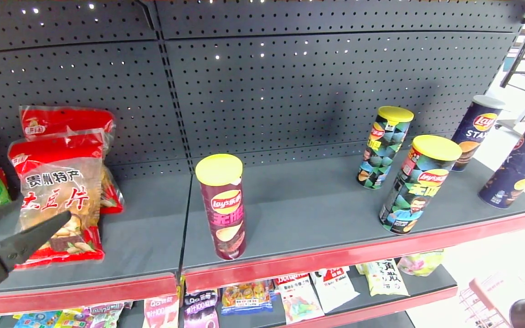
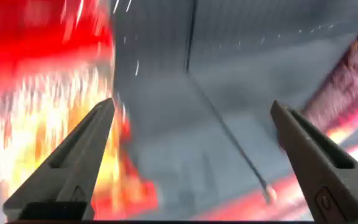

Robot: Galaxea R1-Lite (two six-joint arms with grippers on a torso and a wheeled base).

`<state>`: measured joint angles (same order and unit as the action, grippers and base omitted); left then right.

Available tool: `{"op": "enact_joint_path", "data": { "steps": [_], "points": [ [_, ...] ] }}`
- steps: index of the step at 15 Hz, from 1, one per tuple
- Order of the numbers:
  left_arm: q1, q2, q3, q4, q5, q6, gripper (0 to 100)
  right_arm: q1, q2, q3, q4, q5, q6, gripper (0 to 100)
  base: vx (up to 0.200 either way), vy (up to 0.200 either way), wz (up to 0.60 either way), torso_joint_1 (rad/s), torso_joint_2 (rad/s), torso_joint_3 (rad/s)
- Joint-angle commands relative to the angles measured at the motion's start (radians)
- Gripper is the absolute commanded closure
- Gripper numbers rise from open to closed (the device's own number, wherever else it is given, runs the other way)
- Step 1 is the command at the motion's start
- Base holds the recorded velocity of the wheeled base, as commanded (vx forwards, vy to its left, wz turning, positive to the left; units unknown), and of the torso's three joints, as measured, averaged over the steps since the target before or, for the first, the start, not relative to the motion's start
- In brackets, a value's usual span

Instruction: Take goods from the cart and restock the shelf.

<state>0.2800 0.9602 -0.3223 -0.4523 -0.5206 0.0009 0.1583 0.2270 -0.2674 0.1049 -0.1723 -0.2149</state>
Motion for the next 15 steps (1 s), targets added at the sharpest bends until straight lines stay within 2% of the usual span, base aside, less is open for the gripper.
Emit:
{"op": "enact_joint_path", "data": {
  "steps": [1, 2, 3, 4, 5, 6, 7, 8, 9, 10, 11, 12, 13, 14, 15],
  "points": [
    [0.005, -0.489, 0.009, 0.46, -0.036, -0.028, 0, 0.007, 0.058, -0.07, 0.035, 0.008, -0.008, 100, 0.0, 0.0, 0.0, 0.0, 0.0, 0.0],
    [0.001, -0.58, 0.011, 0.534, -0.067, -0.028, 0, 0.014, 0.066, -0.087, 0.056, 0.016, -0.006, 100, 0.0, 0.0, 0.0, 0.0, 0.0, 0.0],
    [-0.058, -0.646, 0.006, 0.564, -0.098, -0.021, 0, 0.02, 0.063, -0.092, 0.059, 0.039, -0.006, 100, 0.0, 0.0, 0.0, 0.0, 0.0, 0.0],
    [-0.147, -0.647, -0.001, 0.566, -0.096, 0.005, 0, 0.02, 0.06, -0.092, 0.059, 0.059, -0.006, 100, 0.0, 0.0, 0.0, 0.0, 0.0, 0.0],
    [-0.188, -0.635, -0.011, 0.566, -0.096, 0.024, 0, 0.02, 0.06, -0.093, 0.059, 0.068, -0.003, 100, 0.0, 0.0, 0.0, 0.0, 0.0, 0.0],
    [-0.188, -0.635, -0.011, 0.566, -0.096, 0.024, 0, 0.02, 0.06, -0.093, 0.059, 0.068, -0.003, 100, 0.0, 0.0, 0.0, 0.0, 0.0, 0.0],
    [-0.225, -0.531, -0.049, 0.563, -0.061, 0.042, 0, 0.023, 0.06, -0.09, 0.059, 0.091, 0.04, 100, 0.0, 0.0, 0.0, 0.0, 0.0, 0.0],
    [-0.166, -0.494, -0.044, 0.561, 0.087, 0.08, 0, 0.026, 0.061, -0.09, 0.059, 0.108, 0.051, 100, 0.0, 0.0, 0.0, 0.0, 0.0, 0.0],
    [-0.13, -0.498, -0.034, 0.561, 0.214, 0.087, 0, 0.027, 0.06, -0.09, 0.058, 0.117, 0.06, 100, 0.0, 0.0, 0.0, 0.0, 0.0, 0.0],
    [-0.111, -0.514, -0.02, 0.563, 0.314, 0.077, 0, 0.027, 0.06, -0.09, 0.059, 0.122, 0.068, 100, 0.0, 0.0, 0.0, 0.0, 0.0, 0.0],
    [-0.111, -0.534, 0.003, 0.564, 0.392, 0.082, 0, 0.027, 0.06, -0.088, 0.058, 0.132, 0.074, 100, 0.0, 0.0, 0.0, 0.0, 0.0, 0.0],
    [-0.13, -0.575, 0.034, 0.561, 0.376, 0.096, 0, 0.027, 0.058, -0.087, 0.058, 0.136, 0.074, 100, 0.0, 0.0, 0.0, 0.0, 0.0, 0.0],
    [-0.209, -0.652, 0.069, 0.564, 0.269, 0.12, 0, 0.027, 0.06, -0.085, 0.059, 0.137, 0.074, 100, 0.0, 0.0, 0.0, 0.0, 0.0, 0.0],
    [-0.26, -0.698, 0.085, 0.574, 0.218, 0.123, 0, 0.027, 0.06, -0.085, 0.059, 0.142, 0.074, 100, 0.0, 0.0, 0.0, 0.0, 0.0, 0.0],
    [-0.357, -0.768, 0.117, 0.615, 0.212, 0.134, 0, 0.027, 0.06, -0.087, 0.059, 0.152, 0.074, 100, 0.0, 0.0, 0.0, 0.0, 0.0, 0.0]
  ]
}}
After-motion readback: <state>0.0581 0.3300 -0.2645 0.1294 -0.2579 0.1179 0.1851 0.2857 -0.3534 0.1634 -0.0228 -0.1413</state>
